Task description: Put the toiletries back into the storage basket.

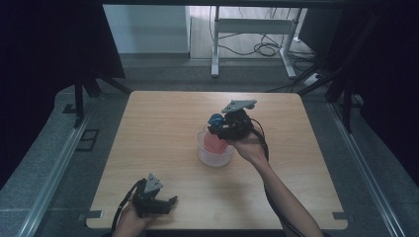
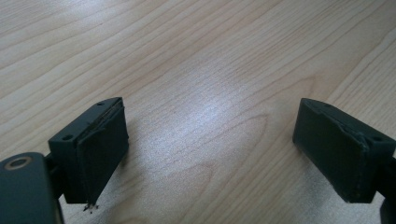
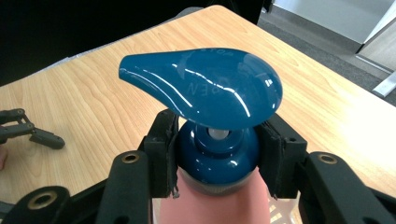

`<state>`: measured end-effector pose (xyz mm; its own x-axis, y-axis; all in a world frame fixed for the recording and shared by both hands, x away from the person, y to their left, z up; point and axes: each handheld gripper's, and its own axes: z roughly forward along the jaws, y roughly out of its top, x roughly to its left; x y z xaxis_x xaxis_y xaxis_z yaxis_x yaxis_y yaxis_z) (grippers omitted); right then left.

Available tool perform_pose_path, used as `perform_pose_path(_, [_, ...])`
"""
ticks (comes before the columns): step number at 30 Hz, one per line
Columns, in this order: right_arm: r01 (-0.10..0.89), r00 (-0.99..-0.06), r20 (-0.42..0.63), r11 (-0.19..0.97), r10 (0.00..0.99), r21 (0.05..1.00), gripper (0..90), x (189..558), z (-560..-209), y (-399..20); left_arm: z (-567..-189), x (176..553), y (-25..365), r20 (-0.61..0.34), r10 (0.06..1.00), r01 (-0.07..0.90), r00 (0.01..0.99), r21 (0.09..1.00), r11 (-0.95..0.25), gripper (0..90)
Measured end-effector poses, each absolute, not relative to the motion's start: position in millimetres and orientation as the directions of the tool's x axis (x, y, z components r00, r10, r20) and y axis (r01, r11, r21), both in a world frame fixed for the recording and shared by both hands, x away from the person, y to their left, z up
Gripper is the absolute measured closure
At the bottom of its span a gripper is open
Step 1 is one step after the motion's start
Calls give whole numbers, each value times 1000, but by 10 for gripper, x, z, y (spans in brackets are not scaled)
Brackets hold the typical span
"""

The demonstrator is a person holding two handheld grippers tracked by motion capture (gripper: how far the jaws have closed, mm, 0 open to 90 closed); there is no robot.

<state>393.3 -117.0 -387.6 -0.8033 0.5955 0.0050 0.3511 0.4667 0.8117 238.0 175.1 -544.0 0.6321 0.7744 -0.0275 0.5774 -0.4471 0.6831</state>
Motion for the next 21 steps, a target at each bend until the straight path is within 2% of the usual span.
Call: perform_pose_path(21, [383,-809,21,499,588,777,527,3957,-4193,-1097,-5441,2379,1751,-29,775,578,632,683,-446,100])
